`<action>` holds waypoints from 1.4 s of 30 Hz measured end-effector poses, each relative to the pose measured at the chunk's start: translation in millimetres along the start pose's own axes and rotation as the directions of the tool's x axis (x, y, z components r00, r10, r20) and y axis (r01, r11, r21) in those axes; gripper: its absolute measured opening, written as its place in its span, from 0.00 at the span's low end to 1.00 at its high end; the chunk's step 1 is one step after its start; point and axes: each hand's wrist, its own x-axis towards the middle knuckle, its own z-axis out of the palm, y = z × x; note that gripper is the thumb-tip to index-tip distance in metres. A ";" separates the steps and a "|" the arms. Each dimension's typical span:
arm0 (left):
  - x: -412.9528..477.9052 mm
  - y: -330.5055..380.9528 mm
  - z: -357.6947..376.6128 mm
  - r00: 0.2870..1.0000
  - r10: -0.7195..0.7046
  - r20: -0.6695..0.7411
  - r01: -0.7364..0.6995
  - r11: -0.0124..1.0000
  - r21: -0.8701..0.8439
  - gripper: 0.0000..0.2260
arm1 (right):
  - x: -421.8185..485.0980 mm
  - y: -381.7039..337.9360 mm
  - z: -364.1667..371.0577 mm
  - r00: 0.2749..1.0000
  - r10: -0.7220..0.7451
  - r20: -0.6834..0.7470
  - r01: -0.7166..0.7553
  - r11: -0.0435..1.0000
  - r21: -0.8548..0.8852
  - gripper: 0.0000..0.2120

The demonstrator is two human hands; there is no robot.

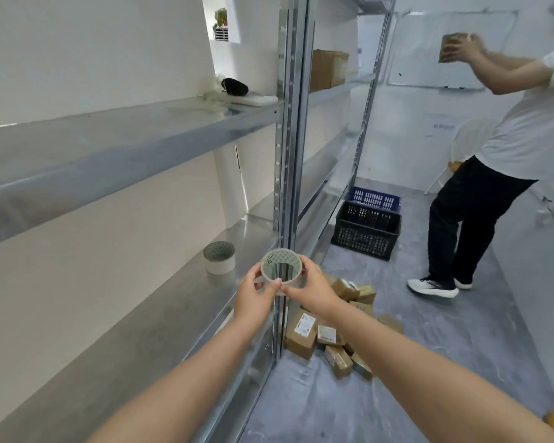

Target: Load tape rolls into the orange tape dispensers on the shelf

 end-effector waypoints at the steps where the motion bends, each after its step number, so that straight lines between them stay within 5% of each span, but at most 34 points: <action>1: 15.2 -0.5 4.2 1.000 0.008 -0.004 -0.008 1.000 0.003 0.20 | 16.1 1.0 -2.0 1.000 -0.006 0.010 0.006 1.000 -0.005 0.32; 14: 149.8 -25.8 30.1 0.954 -0.085 -0.288 0.134 0.978 0.157 0.23 | 184.4 34.8 13.8 0.968 -0.114 0.224 0.112 0.994 0.020 0.26; 27: 234.6 -43.6 68.4 0.749 -0.283 -0.598 0.429 0.897 0.112 0.23 | 308.8 75.8 44.3 0.815 -0.096 0.571 0.103 0.994 0.020 0.15; 33: 236.4 -40.0 73.0 0.732 -0.318 -0.603 0.506 0.846 0.167 0.29 | 306.6 73.0 40.6 0.774 -0.036 0.632 0.046 0.999 0.001 0.30; 42: 179.0 3.6 60.1 0.762 -0.217 -0.610 0.459 0.845 0.273 0.34 | 273.0 37.9 5.7 0.778 -0.163 0.607 0.210 0.978 -0.007 0.41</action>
